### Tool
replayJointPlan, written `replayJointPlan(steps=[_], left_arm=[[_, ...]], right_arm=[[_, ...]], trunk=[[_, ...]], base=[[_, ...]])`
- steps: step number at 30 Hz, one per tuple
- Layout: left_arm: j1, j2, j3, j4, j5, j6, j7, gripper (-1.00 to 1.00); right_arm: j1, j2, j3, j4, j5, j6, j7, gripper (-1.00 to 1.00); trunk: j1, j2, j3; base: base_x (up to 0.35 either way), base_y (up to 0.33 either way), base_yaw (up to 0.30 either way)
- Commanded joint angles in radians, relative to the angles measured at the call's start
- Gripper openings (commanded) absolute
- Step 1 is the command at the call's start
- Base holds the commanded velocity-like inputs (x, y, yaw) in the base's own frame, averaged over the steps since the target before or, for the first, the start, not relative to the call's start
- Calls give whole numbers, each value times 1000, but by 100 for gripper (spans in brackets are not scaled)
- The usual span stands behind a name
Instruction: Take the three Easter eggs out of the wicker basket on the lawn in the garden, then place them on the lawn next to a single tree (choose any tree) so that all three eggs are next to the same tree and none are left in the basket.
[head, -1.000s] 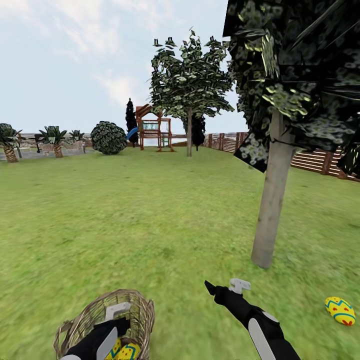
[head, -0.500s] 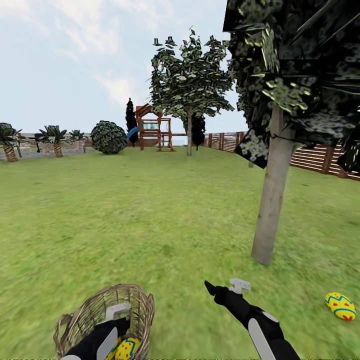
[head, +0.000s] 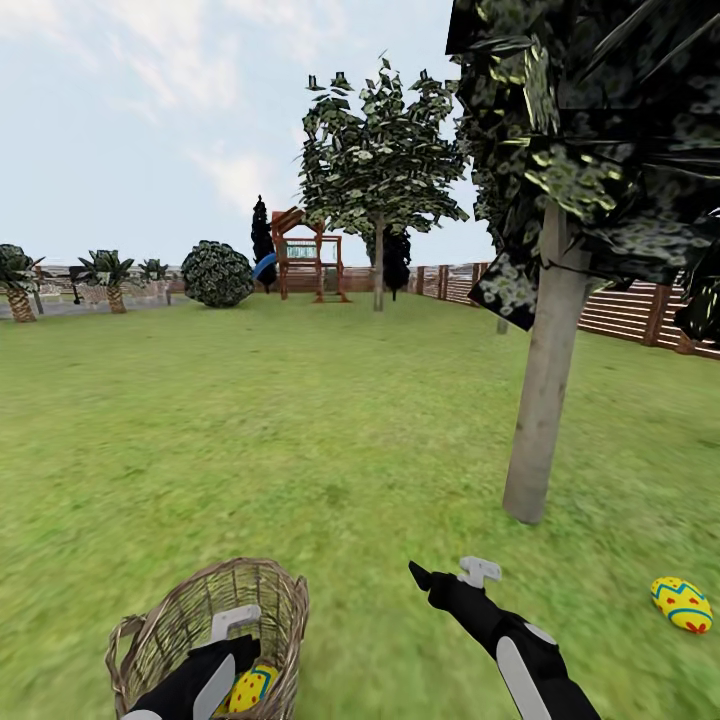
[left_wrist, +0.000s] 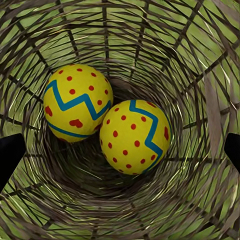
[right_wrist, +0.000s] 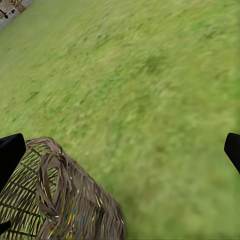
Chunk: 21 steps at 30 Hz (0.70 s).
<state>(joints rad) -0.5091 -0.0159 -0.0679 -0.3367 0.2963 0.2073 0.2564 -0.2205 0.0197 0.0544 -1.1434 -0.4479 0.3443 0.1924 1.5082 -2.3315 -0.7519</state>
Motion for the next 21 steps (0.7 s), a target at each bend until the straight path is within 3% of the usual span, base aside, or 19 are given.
replayJointPlan(steps=[1,10,21], left_arm=[[0,1,-7,-2,10,5,7,100],[0,1,-7,-3,10,6,7,100],[0,1,-7,-2,9,7,8,100]], right_arm=[[0,0,-1,-1,-6,5,1,100],[0,0,-1,1,-6,5,1,100],[0,0,-1,1,-6,5,1,100]], trunk=[[0,-1,-1],[0,-1,-1],[0,-1,-1]], base=[[0,0,0],[3,0,0],[97,23,0]])
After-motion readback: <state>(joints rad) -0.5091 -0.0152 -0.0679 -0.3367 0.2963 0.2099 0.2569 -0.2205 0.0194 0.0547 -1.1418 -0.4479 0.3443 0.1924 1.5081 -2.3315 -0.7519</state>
